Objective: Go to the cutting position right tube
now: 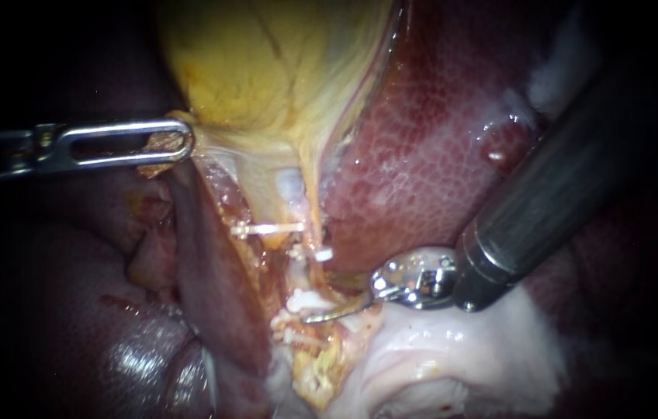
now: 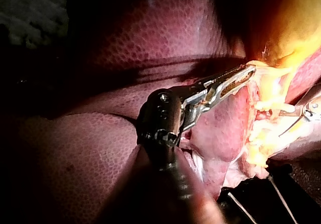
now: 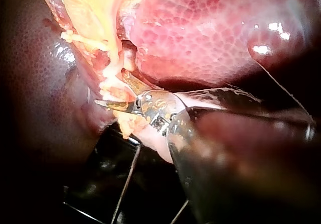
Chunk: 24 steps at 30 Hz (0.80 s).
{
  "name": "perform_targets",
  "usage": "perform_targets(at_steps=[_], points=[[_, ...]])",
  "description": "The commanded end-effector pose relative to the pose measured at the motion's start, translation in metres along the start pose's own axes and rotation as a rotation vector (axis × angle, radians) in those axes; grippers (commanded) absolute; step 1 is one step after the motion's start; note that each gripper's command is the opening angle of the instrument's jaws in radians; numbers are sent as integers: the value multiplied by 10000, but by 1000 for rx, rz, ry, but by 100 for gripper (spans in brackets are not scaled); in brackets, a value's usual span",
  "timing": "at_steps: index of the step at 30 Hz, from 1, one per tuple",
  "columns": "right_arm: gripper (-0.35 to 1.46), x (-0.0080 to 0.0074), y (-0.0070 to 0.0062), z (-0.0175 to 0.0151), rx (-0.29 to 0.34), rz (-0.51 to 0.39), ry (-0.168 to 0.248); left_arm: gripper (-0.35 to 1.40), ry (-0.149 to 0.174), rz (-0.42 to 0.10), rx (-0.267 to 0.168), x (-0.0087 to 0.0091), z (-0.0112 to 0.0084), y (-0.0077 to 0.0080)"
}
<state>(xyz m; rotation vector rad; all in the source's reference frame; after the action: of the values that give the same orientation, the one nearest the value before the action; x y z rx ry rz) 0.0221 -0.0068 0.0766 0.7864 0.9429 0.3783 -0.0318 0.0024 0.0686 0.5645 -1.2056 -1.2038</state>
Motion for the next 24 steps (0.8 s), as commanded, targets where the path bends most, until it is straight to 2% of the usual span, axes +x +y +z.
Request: perform_targets(at_steps=[1, 8, 24], points=[[138, 1, 1, 3, -3, 1, -1, -35, -1, 0, -3, 0, 1, 0], [138, 7, 8, 16, -2, 7, 10, -35, -5, 1, -9, 3, 7, -1], [137, 10, 12, 24, 22, 8, 12, -35, -5, 1, -9, 3, 7, -2]])
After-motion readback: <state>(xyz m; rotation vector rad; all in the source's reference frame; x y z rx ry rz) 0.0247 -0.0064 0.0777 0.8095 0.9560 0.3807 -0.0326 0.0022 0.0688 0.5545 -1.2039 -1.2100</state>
